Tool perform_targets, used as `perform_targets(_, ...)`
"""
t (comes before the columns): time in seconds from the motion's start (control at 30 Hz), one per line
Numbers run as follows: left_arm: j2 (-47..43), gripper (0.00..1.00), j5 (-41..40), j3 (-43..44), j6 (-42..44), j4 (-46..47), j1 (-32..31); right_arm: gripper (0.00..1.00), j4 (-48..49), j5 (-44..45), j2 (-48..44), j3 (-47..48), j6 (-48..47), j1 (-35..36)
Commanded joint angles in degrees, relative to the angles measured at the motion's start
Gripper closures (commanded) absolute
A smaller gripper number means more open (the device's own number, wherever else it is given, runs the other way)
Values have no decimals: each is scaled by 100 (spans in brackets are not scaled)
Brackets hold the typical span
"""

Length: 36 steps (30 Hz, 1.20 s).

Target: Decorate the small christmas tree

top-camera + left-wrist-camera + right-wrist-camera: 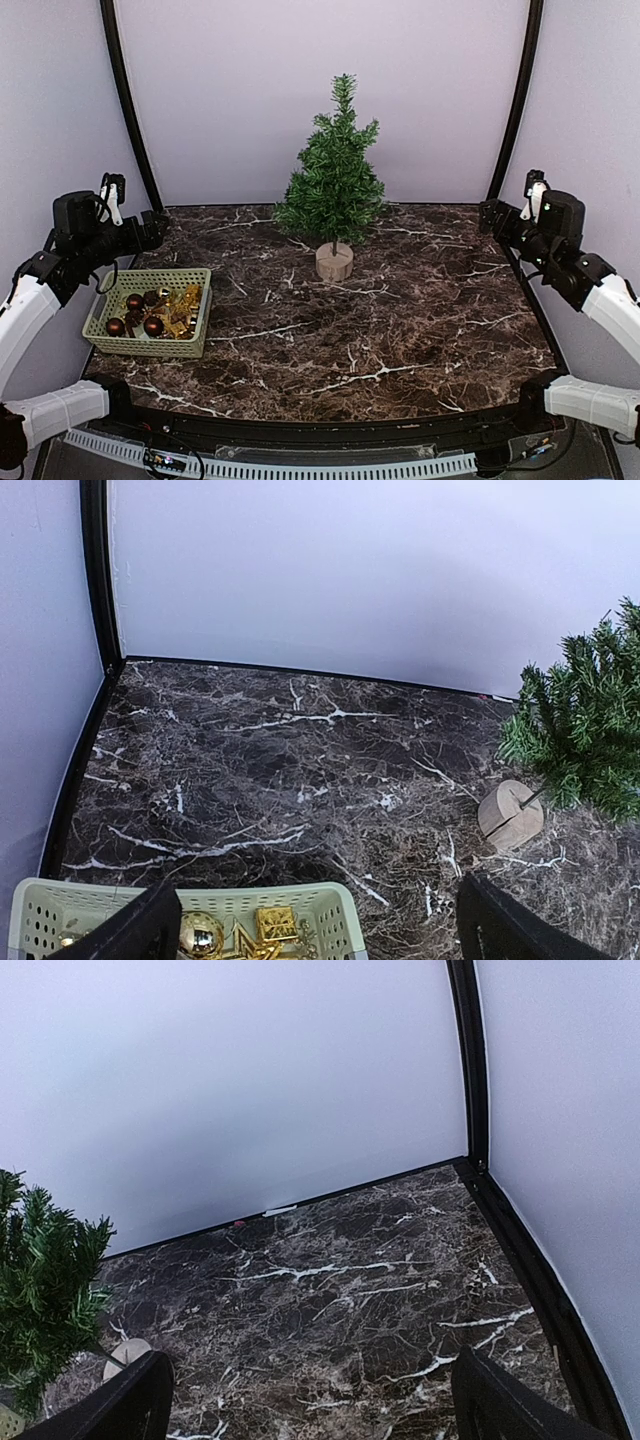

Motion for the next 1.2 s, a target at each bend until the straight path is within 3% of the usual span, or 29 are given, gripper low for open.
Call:
perform_targets(0.0,-76,1,-15,-72,32,-21,21,1,198,104,-96,3,-36,41)
perform_targets(0.3,1,1,27,-84,48,-58,21,1,202,108,-123,-82,-18,35)
perform_targets(0.53,-29,1,-828,-124,-574,-644,21,1,259,-134,-146,-124,2,34)
perform_targets(0.67,90,1,-1018,-105,-937,-1107,102,1,534,-745,30,-355,31,43)
perform_targets(0.77,132,1,-686,-255,-1084,-1160,425,2,695,-1392,344,-450,60,50)
perform_targets(0.93,235,1,214,-528,-1367,-886,1307,3,969,-1708,627,-613,110,69)
perform_targets(1.07,348,1,805,-750,-1637,-548,1456,3,1081,-1709,618,-724,121,72)
perform_targets(1.17,399,7,1127,-898,-1770,-214,1461,2,1151,-1673,618,-780,131,74)
